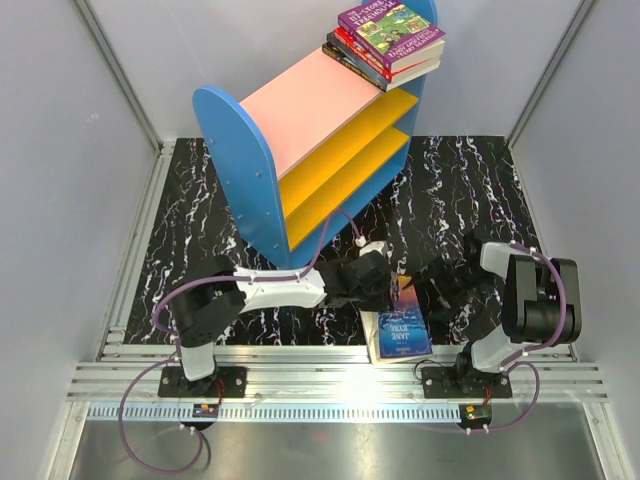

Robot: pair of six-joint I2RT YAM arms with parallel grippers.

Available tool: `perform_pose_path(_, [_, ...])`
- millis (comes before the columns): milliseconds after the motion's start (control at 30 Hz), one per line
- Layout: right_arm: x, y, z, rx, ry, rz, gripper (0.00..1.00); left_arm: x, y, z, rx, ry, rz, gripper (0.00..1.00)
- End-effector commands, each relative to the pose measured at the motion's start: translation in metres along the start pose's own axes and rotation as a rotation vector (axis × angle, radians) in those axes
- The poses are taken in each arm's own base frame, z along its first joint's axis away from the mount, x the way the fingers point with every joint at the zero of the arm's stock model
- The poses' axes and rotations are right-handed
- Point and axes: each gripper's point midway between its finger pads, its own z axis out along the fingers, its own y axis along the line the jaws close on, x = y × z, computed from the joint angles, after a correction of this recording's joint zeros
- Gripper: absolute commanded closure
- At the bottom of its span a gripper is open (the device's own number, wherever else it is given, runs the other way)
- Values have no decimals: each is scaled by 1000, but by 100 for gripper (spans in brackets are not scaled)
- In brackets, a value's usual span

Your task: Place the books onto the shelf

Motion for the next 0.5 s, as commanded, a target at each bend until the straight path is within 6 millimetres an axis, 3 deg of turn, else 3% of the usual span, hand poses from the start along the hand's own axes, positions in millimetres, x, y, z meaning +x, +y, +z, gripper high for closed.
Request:
perform_pose_path(0, [0, -1, 12, -28, 1, -31, 1, 7, -33, 2, 127, 31, 3, 85])
perform_pose_path(67, [3, 4, 11, -64, 8, -41, 1, 6, -32, 4, 105, 33, 18, 100])
perform_pose_path(133, [3, 12, 6, -101, -2, -55, 0, 1, -31, 0, 83, 19, 37, 100])
perform_pose_path(200, [1, 34, -13, -179, -56, -117, 0, -2, -33, -8, 86, 7, 51, 100])
perform_pose_path(267, [2, 62, -42, -283, -139, -214, 0, -12, -45, -27, 121, -27, 77, 100])
perform_pose_path(367, [12, 86, -68, -413, -196, -311, 0, -31, -69, -58, 205, -82, 103, 100])
perform_pose_path(433, [20, 98, -75, -503, -182, -334, 0, -44, -84, -75, 282, -102, 93, 100])
perform_pose_path(467, [24, 91, -68, -515, -165, -323, 0, -50, -91, -86, 318, -119, 87, 100])
